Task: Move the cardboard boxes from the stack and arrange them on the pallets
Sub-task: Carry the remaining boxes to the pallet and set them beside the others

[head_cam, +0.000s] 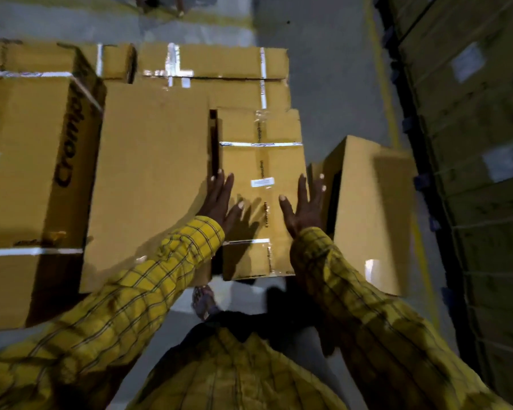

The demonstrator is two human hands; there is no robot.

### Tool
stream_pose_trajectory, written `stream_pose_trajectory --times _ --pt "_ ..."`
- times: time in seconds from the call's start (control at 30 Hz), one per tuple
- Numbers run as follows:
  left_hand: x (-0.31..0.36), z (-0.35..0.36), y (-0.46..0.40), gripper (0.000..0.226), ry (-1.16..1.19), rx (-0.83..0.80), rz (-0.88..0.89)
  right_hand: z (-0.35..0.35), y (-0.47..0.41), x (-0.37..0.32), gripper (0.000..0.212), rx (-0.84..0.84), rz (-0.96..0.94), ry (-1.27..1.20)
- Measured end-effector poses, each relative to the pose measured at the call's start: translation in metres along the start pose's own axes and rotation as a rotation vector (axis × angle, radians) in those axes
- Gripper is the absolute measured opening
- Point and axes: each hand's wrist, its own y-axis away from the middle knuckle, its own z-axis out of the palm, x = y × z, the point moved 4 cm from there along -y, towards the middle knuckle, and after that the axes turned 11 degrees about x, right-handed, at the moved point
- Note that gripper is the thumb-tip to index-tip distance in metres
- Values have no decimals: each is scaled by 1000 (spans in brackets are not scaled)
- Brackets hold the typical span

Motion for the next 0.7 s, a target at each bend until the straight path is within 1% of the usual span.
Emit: stream_pose_trajectory --times 0.07,0.17,0.33,0.4,0.5,0.63,0.7 --pt "35 44 -4 79 20 -74 48 -35 -6 54 84 69 41 33" --pt "88 115 -9 83 28 -165 137 -78 -15 132 81 44 153 54" --pt "165 227 -29 80 67 -259 39 -122 -46 247 82 -5 253 117" --pt "179 271 -43 79 92 -266 -38 -133 -61 285 82 -50 273 163" --pt "188 325 -63 79 150 -201 -243 -139 -86 341 82 -126 326 167" --pt "182 366 -78 81 168 -116 -523 -122 -106 393 88 -247 343 214" --pt "174 377 -82 87 182 -99 -608 -112 -110 405 93 -277 336 160"
